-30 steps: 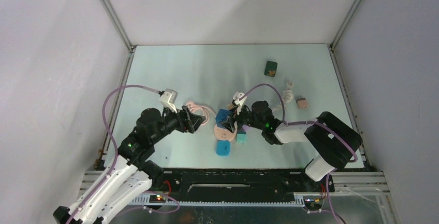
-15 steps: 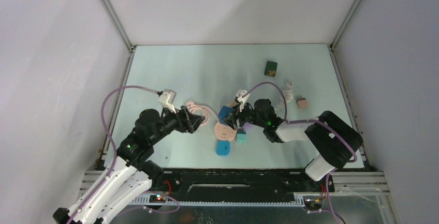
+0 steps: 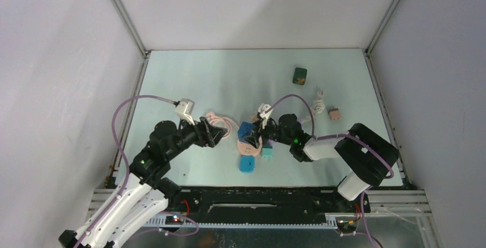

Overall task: Insert the plug
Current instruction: Insert the plug into the socket.

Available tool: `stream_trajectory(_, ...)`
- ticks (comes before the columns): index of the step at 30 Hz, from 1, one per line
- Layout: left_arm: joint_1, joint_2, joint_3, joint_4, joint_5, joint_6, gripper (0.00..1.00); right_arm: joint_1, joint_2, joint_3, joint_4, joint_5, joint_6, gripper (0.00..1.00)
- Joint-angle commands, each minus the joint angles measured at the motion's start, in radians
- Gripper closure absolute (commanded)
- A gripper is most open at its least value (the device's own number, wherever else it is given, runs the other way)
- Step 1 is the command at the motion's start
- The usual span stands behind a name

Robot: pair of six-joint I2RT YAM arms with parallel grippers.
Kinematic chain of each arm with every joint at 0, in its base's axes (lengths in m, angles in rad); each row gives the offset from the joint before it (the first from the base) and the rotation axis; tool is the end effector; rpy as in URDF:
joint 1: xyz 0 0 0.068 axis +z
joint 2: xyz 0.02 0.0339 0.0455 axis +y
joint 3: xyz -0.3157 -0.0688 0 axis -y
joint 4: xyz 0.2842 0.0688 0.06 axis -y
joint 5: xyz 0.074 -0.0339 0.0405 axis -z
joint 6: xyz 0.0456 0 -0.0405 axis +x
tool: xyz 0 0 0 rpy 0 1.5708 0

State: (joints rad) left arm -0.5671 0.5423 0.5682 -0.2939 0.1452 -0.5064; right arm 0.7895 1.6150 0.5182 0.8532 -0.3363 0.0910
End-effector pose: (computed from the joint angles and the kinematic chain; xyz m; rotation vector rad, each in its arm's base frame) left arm 0.1205 -0.0845 0.3122 0.1652 1.9223 -0.8714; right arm 0.2222 0.2454 0.1752 -0.8796 1.6846 0.9170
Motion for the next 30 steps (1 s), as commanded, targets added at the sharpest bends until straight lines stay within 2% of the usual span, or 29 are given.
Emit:
stream_trajectory(1, 0.004, -0.007, -0.028, 0.031, 0.008, -0.017, 0.20, -0.018, 0.004, -0.027, 0.029, 0.038, 0.008, 1.00)
stream_trajectory(30, 0.005, 0.059, -0.019, 0.081, 0.017, -0.030, 0.20, -0.070, 0.040, -0.053, 0.076, -0.039, 0.004, 1.00)
